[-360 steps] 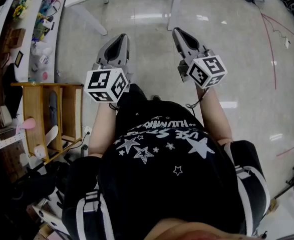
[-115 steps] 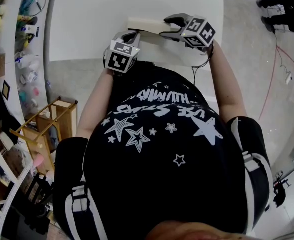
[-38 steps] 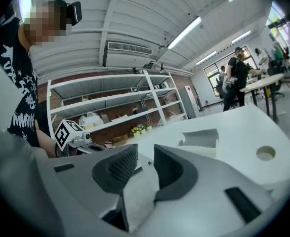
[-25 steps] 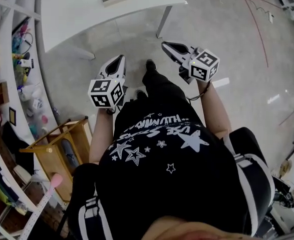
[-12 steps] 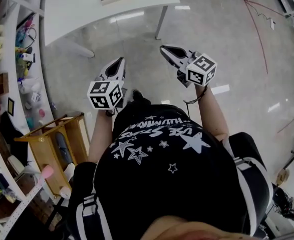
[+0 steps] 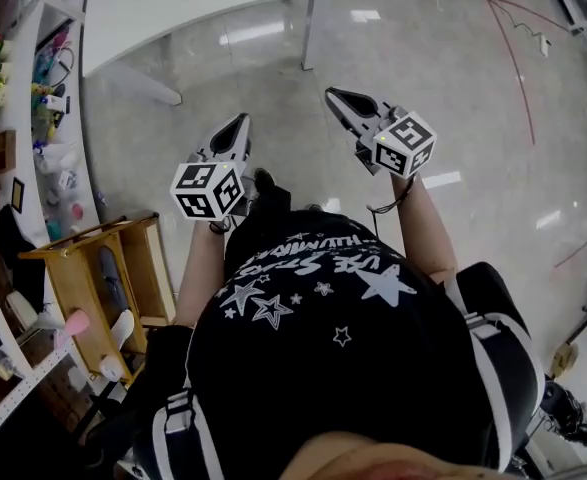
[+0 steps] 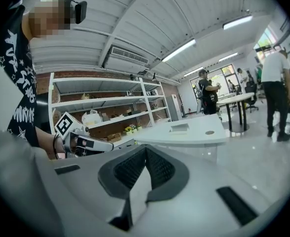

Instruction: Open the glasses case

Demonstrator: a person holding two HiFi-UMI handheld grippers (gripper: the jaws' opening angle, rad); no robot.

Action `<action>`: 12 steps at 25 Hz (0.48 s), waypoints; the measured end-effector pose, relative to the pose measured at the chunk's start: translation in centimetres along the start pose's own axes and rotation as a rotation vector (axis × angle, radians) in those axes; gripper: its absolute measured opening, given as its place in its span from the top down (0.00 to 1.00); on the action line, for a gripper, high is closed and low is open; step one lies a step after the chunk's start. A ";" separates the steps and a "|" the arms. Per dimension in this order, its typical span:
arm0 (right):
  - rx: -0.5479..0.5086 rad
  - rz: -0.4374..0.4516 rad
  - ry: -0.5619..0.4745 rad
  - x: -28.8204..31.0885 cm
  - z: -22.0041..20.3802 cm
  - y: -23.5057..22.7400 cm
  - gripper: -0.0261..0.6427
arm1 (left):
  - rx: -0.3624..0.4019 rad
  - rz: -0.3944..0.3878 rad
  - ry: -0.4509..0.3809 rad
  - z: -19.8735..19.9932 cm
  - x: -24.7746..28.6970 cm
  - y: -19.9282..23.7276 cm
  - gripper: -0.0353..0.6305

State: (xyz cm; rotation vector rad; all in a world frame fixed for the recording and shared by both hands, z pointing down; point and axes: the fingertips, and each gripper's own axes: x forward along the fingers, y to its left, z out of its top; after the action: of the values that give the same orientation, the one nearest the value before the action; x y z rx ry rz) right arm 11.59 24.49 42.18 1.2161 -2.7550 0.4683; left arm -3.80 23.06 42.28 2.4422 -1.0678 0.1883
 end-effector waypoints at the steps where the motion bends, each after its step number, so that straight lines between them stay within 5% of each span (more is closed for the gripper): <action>1: -0.013 -0.007 0.001 -0.5 -0.1 0.2 0.95 | -0.005 0.003 -0.001 -0.4 -0.4 -0.4 0.93; 12: -0.071 -0.004 -0.018 -7.8 -1.7 2.7 0.95 | 0.024 -0.021 -0.049 -1.2 -2.8 -6.5 0.93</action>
State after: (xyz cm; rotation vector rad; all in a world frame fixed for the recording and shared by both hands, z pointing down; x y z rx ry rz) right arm 14.86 32.21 41.50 1.2159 -2.7579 0.3580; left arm -0.99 29.31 40.11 2.4898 -1.0659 0.1363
